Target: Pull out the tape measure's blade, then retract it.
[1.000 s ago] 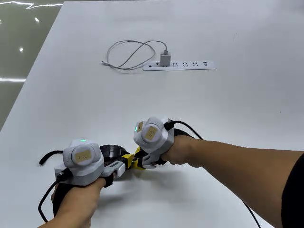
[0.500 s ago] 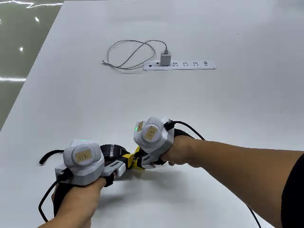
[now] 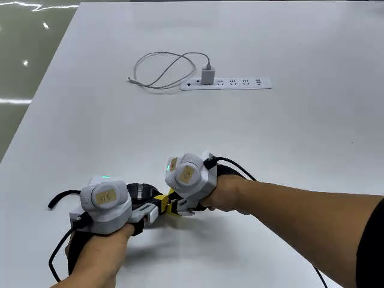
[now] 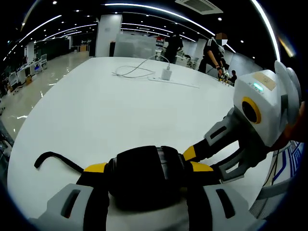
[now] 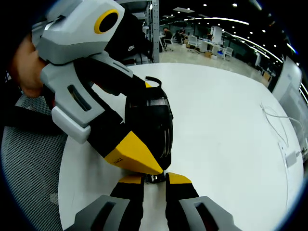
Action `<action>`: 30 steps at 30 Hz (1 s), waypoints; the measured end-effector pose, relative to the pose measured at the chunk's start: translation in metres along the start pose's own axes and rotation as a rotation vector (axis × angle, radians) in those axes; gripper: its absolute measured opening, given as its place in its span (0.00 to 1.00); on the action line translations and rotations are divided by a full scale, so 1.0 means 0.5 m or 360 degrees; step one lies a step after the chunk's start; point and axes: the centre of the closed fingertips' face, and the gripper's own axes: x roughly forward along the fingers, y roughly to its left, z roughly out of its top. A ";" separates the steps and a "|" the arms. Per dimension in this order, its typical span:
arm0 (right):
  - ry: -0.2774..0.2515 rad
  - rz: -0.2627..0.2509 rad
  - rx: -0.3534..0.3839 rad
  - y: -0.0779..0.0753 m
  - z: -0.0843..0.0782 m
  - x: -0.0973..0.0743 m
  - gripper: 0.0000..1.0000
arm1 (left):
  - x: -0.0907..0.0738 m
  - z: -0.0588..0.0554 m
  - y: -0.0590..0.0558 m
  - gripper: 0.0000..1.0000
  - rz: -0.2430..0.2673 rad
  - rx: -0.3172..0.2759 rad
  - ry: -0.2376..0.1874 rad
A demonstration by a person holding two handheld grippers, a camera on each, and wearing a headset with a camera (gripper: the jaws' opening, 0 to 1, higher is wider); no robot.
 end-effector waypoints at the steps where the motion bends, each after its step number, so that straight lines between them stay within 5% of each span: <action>1: -0.0005 0.0001 -0.0004 0.002 0.002 -0.002 0.14 | 0.000 0.000 0.000 0.62 -0.0003 0.0004 0.0003; 17: -0.0048 -0.0027 0.0002 0.008 0.005 -0.039 0.17 | -0.011 0.012 -0.001 0.61 -0.0098 0.0104 0.0017; 24: -0.0100 -0.0069 0.0064 0.003 0.005 -0.065 0.18 | -0.022 0.026 0.016 0.72 -0.0118 0.0082 0.0011; 30: -0.0140 -0.0107 0.0110 0.004 -0.011 -0.090 0.20 | -0.026 0.012 0.005 0.92 -0.0255 0.0098 0.0066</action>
